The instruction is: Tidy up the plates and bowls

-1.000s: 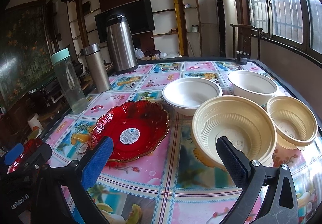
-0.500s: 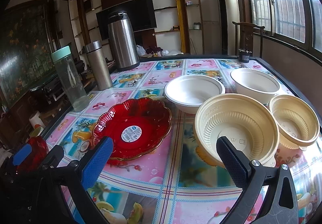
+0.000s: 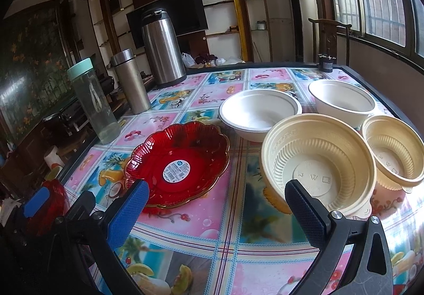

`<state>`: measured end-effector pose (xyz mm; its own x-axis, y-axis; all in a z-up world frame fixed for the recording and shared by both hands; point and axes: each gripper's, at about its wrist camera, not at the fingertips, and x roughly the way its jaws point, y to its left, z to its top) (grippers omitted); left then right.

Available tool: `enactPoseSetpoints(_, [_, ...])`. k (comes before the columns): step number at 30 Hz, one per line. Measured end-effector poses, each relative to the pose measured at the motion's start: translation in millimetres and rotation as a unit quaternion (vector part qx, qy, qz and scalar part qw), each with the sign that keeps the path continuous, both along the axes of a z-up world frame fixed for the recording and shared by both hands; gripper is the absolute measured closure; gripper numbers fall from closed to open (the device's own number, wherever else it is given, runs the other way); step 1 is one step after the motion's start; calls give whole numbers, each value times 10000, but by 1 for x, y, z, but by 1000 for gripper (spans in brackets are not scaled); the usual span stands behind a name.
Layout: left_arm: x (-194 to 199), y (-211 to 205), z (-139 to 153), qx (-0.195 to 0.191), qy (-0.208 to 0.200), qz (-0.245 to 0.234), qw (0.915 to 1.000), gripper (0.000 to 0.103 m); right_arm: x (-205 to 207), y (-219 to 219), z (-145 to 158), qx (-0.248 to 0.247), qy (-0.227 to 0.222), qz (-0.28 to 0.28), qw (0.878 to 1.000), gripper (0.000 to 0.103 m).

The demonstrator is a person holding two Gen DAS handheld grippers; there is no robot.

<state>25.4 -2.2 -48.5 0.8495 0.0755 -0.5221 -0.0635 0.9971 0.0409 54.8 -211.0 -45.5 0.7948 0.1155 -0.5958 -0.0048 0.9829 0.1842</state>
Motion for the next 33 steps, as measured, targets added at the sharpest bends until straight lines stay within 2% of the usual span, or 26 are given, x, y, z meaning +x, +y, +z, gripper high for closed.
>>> enactPoseSetpoints(7, [6, 2, -3, -26, 141, 61, 9999, 0, 2, -6, -1, 239, 52, -12, 9997, 1])
enactPoseSetpoints(15, [6, 1, -4, 138, 179, 296, 9993, 0, 3, -8, -3, 290, 94, -108, 9995, 1])
enactPoseSetpoints(20, [16, 1, -13, 309, 555, 543, 9965, 0, 2, -9, -2, 230, 58, -165, 9996, 1])
enactPoseSetpoints(24, [12, 3, -10, 234, 466, 496, 9974, 0, 1, -11, -2, 207, 21, -236, 9995, 1])
enactPoseSetpoints(29, [7, -3, -7, 337, 297, 421, 9981, 0, 1, -13, -1, 204, 19, -294, 9994, 1])
enactPoseSetpoints(33, [7, -1, -5, 259, 311, 381, 9985, 0, 1, -14, 3, 119, -74, -349, 9993, 3])
